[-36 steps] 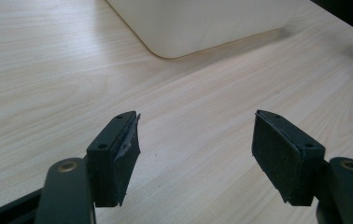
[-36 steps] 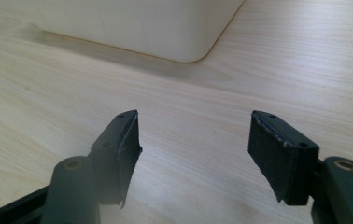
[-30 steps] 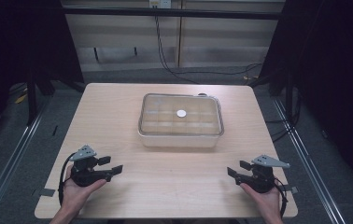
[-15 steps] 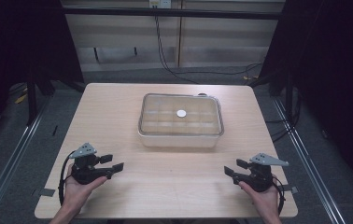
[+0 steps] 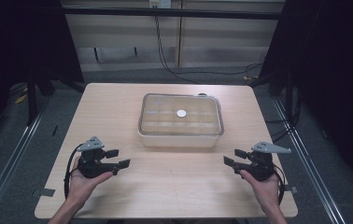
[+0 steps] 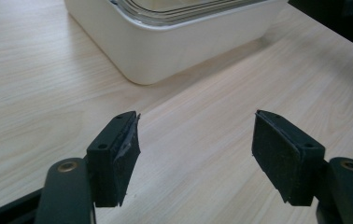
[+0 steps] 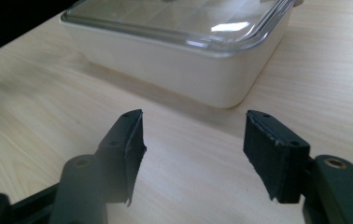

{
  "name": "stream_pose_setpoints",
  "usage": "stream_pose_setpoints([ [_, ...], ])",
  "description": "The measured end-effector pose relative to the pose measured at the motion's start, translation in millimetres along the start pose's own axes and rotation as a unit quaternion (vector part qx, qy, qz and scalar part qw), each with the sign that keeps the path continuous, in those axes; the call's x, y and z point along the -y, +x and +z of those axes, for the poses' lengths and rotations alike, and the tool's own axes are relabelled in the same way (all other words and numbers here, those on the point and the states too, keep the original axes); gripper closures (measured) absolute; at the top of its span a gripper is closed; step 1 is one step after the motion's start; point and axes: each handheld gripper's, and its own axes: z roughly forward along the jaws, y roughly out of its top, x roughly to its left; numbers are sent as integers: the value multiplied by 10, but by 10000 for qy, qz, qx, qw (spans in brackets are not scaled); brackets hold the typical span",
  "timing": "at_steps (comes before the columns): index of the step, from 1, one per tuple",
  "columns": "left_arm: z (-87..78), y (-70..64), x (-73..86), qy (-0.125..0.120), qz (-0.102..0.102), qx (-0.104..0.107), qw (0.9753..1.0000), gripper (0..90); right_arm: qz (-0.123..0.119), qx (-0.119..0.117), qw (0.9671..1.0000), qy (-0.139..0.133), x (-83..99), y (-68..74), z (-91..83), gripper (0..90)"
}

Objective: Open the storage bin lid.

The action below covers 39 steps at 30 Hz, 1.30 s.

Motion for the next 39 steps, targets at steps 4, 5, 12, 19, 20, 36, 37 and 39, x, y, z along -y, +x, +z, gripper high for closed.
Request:
stream_pose_setpoints([
  [4,73,22,-102,-32,0,21,10000,321,68,-72,9999,-113,-127,-65,-1,363],
  [5,92,29,-131,-31,7,26,10000,316,67,-51,9999,-110,-157,-77,7,352],
  [12,233,85,-362,24,120,13,9999,293,9,-103,9999,20,-357,-170,177,299],
  [19,316,140,-606,-101,206,-24,9997,268,-4,-126,9998,146,-576,-242,325,288],
  [20,327,148,-632,-156,151,-92,9997,267,-11,-117,9998,148,-604,-253,343,282],
  [36,485,376,-819,-219,9,-283,9994,272,122,-179,9984,528,-782,-446,715,218],
  [37,498,391,-827,-196,-5,-289,9994,270,127,-153,9982,572,-804,-461,745,218],
  [39,529,428,-845,-109,-40,-272,9996,269,142,-132,9979,617,-835,-476,783,208],
])
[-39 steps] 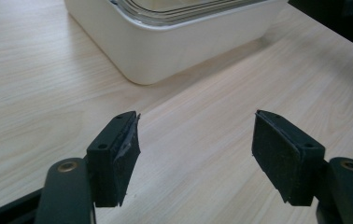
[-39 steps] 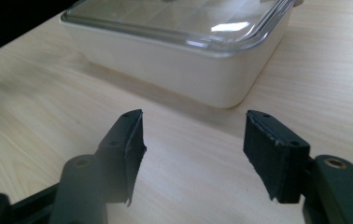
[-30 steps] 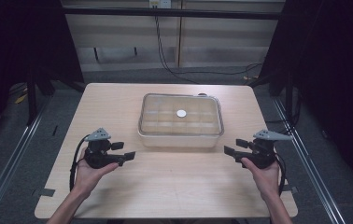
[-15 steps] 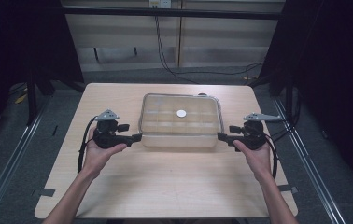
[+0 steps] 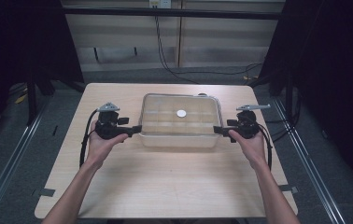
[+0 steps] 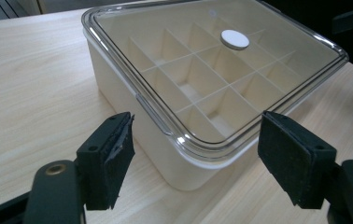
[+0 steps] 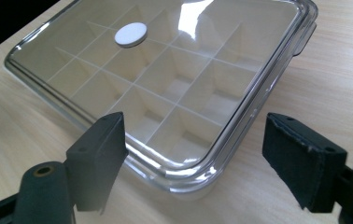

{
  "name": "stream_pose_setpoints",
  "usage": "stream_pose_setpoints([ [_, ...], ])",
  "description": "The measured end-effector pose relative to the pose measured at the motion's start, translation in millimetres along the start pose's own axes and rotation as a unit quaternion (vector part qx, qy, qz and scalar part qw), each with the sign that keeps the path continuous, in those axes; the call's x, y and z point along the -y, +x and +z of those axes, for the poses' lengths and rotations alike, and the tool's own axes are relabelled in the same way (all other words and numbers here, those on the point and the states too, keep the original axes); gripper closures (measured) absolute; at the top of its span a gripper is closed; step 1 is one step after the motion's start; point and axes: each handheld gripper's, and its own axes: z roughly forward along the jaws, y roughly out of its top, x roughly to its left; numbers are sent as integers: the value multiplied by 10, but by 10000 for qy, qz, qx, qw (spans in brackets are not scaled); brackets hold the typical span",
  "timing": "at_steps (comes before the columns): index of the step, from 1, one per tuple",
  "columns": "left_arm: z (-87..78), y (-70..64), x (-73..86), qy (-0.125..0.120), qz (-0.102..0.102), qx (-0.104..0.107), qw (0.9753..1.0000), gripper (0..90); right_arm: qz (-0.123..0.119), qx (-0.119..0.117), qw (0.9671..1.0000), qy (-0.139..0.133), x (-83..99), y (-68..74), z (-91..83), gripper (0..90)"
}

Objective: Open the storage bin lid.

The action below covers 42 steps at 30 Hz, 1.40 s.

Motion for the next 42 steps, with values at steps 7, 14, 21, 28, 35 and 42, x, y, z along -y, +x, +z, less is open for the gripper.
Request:
stream_pose_setpoints([
  [7,117,60,-67,-38,-49,23,10000,269,-18,-30,10000,73,-120,-91,160,154],
  [14,274,113,-74,155,-149,25,9998,254,77,-15,9997,220,-196,-120,326,154],
  [21,420,161,-120,183,-262,24,9995,242,175,131,9990,397,-197,-155,444,147],
  [28,551,172,-122,298,-286,161,9990,230,286,3,9990,348,-191,-174,542,133],
  [35,632,167,-128,417,-314,179,9985,216,211,39,9993,321,-184,-124,527,141],
  [42,685,185,-162,439,-316,166,9984,189,336,-37,9990,279,-195,-158,590,122],
])
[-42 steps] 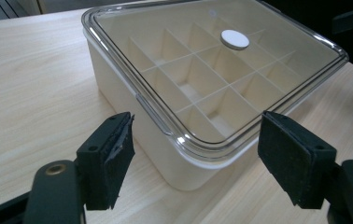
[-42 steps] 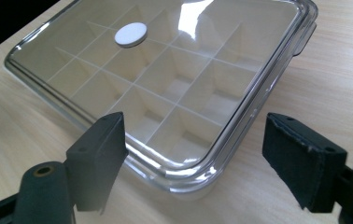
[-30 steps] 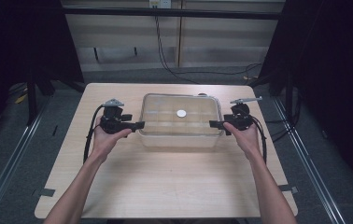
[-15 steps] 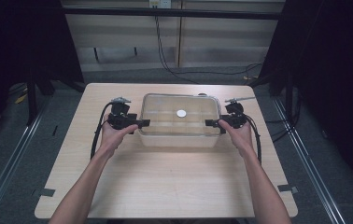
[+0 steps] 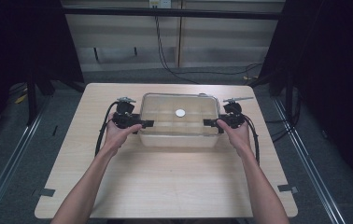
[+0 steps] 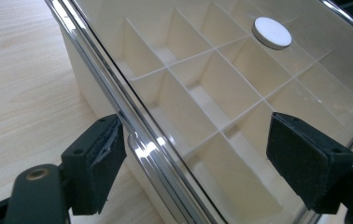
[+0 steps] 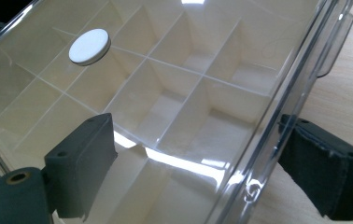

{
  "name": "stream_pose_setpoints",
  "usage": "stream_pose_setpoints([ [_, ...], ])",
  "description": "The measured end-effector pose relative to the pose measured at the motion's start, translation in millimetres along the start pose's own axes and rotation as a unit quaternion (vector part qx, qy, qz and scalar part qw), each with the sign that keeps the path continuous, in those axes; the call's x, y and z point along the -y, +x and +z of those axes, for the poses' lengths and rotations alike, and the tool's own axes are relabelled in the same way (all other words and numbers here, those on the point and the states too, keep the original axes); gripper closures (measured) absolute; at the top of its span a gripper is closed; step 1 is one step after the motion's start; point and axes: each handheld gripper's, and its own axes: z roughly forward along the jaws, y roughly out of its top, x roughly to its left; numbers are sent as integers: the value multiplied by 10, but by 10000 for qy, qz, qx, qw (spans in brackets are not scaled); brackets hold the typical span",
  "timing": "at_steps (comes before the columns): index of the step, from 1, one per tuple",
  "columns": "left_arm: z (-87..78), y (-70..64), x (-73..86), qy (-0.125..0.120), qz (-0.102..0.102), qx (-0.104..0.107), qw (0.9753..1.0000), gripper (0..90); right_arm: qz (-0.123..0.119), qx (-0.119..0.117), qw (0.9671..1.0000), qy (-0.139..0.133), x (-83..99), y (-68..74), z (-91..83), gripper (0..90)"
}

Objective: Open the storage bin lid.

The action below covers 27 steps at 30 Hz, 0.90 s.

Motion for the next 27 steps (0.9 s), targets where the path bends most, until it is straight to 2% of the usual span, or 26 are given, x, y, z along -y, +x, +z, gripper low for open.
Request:
stream_pose_setpoints([
  [4,36,37,-24,-3,-44,45,10000,174,51,-39,10000,-13,-13,-10,42,105],
  [8,86,64,-21,-1,-216,182,9996,147,100,0,9999,-23,-21,-1,65,95],
  [10,87,60,-22,3,-205,154,9997,144,286,23,9996,21,-23,2,84,85],
  [13,56,41,-34,-4,-123,46,9999,182,293,42,9996,5,-21,8,92,85],
  [18,33,84,-33,2,-158,142,9998,224,277,169,9994,-74,-22,40,69,127],
  [21,34,80,-24,-49,-157,110,9998,226,265,202,9993,-177,-20,26,40,171],
  [27,46,76,-18,-94,-189,108,9997,216,300,221,9986,-368,27,25,41,176],
])
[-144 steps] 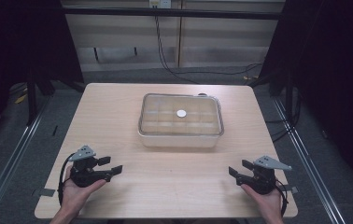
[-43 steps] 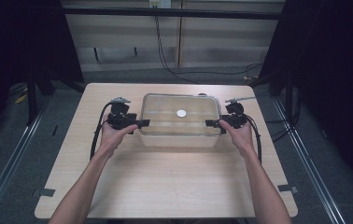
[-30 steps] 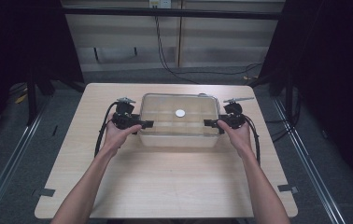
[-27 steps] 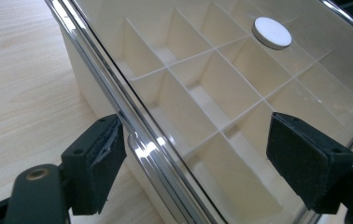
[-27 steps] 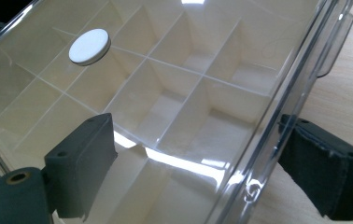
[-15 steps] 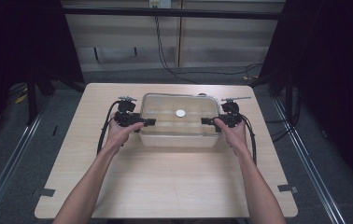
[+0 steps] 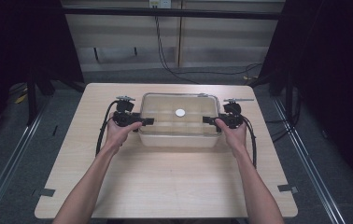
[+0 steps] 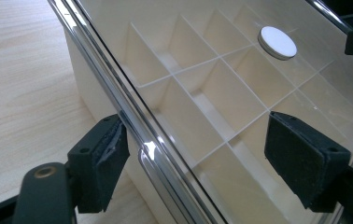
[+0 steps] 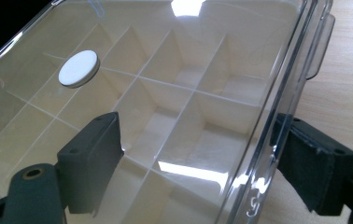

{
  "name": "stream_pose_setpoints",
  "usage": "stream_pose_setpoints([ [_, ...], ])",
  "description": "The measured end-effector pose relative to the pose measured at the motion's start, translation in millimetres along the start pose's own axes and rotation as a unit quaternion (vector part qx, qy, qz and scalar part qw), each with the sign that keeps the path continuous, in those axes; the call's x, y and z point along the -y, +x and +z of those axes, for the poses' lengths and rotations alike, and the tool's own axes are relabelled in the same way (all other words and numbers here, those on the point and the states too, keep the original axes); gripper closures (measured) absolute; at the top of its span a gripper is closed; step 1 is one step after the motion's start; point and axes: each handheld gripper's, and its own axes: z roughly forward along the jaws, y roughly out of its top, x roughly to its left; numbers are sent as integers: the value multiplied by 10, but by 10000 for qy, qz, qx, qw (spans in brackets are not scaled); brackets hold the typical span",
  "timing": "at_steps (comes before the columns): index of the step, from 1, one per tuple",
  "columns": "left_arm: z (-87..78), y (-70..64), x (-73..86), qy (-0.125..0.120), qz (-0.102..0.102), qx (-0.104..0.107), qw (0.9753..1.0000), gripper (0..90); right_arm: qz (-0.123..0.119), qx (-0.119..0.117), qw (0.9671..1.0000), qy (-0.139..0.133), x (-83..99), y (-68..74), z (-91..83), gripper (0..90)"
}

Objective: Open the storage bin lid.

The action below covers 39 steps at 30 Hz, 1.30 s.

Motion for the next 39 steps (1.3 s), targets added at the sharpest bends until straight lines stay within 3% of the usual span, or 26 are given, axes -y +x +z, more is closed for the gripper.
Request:
stream_pose_setpoints([
  [9,33,-32,-13,-64,-95,-115,9999,185,-28,133,9999,-43,-23,35,-24,175],
  [12,24,-46,-22,-103,14,-233,9997,180,-58,135,9999,-90,-31,38,-28,175],
  [14,10,-34,-25,-69,34,-199,9998,181,-54,124,9998,-156,-38,49,-42,174],
  [16,-2,-24,-16,-122,-37,-164,9998,199,-61,107,9997,-207,-43,53,-54,174],
  [26,-114,-40,-15,-315,123,-159,9993,343,31,-65,9997,-243,-57,46,-75,140],
  [30,-160,-40,-15,-405,110,-44,9991,400,87,-100,9993,-344,-53,18,-122,225],
  [33,-183,-43,-18,-470,137,85,9988,435,262,-282,9978,-532,-48,-39,-189,302],
  [39,-226,-67,-27,-518,154,73,9985,465,273,-182,9977,-594,-54,-42,-245,416],
])
